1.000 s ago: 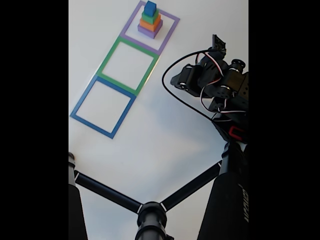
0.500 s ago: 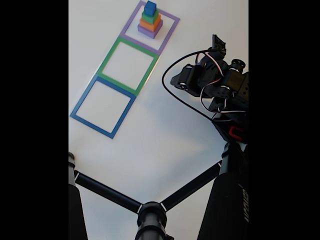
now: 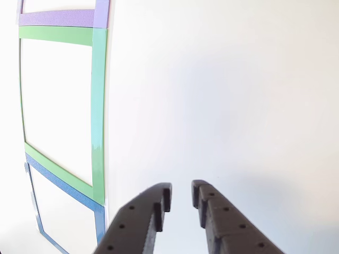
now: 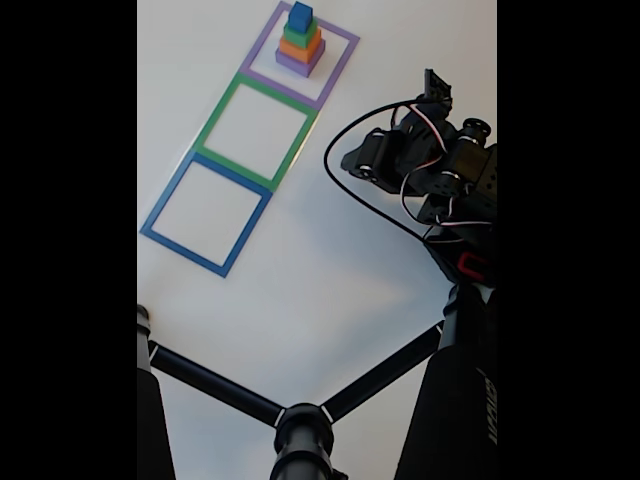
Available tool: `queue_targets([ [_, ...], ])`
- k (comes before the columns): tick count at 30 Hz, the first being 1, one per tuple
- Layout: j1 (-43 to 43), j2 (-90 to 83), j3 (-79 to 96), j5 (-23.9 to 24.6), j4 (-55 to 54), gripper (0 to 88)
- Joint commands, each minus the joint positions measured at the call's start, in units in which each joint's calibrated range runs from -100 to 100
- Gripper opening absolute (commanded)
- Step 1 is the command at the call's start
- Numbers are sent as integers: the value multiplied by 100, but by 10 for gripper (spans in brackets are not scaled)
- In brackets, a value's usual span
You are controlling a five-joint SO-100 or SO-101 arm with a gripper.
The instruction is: Tower of hanoi
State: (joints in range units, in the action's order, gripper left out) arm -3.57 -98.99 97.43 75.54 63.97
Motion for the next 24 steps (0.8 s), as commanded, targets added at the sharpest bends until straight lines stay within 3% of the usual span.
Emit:
queue_targets([
  [1,31,-93,-61,-90,0,1],
  [24,31,-93,-61,-39,0,1],
])
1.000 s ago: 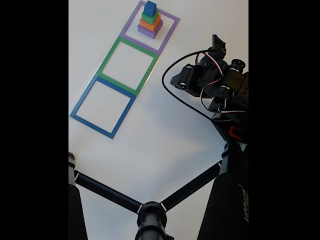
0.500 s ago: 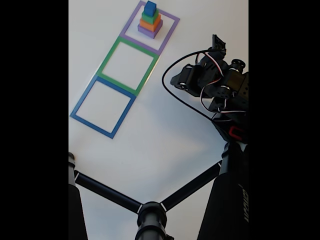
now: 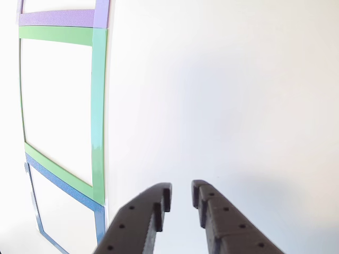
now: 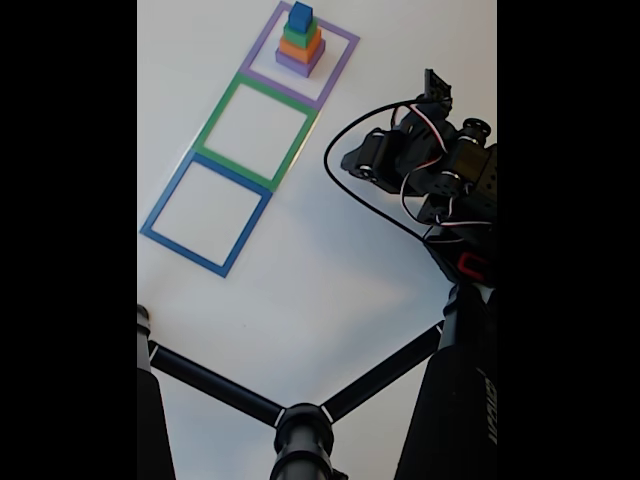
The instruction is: Tower of hanoi
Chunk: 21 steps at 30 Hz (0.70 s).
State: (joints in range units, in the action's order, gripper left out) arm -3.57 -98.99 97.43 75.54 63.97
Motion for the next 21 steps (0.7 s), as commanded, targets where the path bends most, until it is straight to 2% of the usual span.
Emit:
queue_targets([
  [1,12,-93,-61,-39,0,1],
  [8,-46,-93,-61,62,0,1],
  [10,-17,-93,-61,-107,0,1],
  [16,69,-61,-43,-1240,-105,0],
  [21,88,367,-143,-2119,-793,0],
])
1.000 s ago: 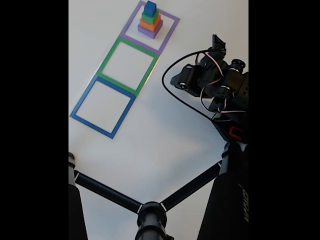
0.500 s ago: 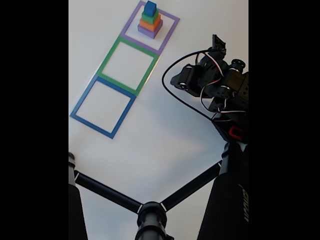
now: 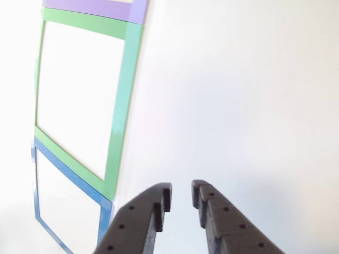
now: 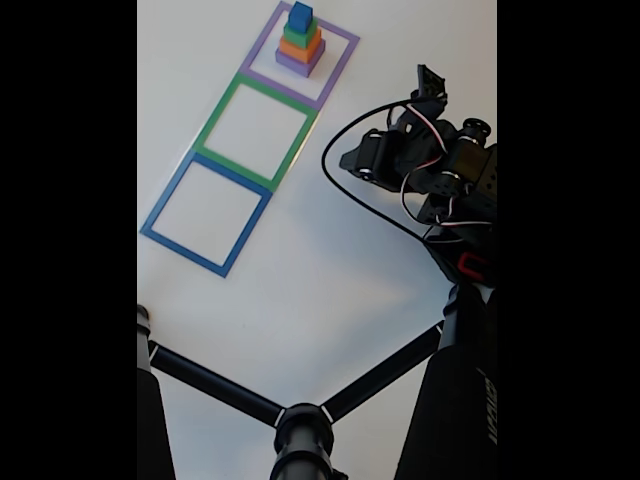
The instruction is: Tower of hanoi
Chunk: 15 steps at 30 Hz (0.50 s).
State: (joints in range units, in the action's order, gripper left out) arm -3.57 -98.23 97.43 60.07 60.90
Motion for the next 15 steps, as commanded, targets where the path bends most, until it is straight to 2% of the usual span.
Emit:
queue_targets([
  [1,79,388,-234,-758,-568,0],
  [10,-151,1470,-2080,-2381,-309,0],
  [14,-238,1898,-3071,-3649,-50,0],
  [15,-257,2027,-3325,-4207,-9,0],
])
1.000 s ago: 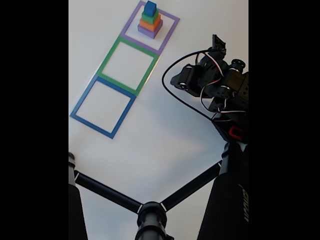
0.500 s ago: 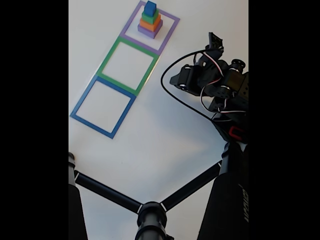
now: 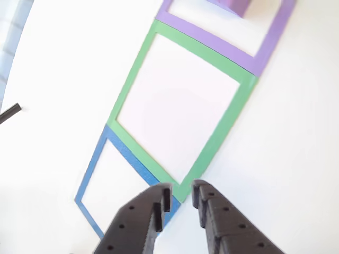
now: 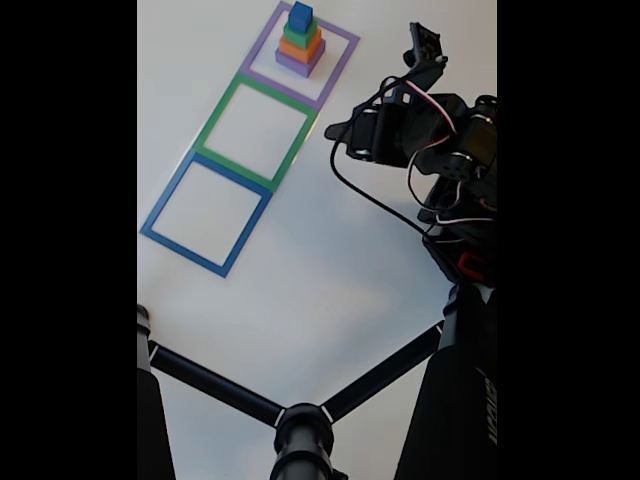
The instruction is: Tower of hanoi
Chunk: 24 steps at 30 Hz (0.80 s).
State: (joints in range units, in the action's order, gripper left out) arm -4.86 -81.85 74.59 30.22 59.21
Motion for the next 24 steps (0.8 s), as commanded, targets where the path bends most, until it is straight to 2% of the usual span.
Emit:
queue_targets([
  [1,-147,486,-1268,-1728,192,0],
  [4,-214,898,-2095,-2979,306,0],
  [6,-214,1116,-2595,-4027,322,0],
  [7,-224,1197,-2823,-4687,306,0],
  [8,-233,1334,-3077,-5972,281,0],
  [9,-224,1455,-3341,-5938,330,0],
  [12,-320,1794,-4177,-7696,767,0],
  [17,-569,2400,-5686,-9607,1901,0],
  [18,-646,2513,-6041,-9742,2184,0],
  [20,-751,2747,-6795,-10976,2945,0],
  [24,-866,2957,-7705,-11821,3674,0],
])
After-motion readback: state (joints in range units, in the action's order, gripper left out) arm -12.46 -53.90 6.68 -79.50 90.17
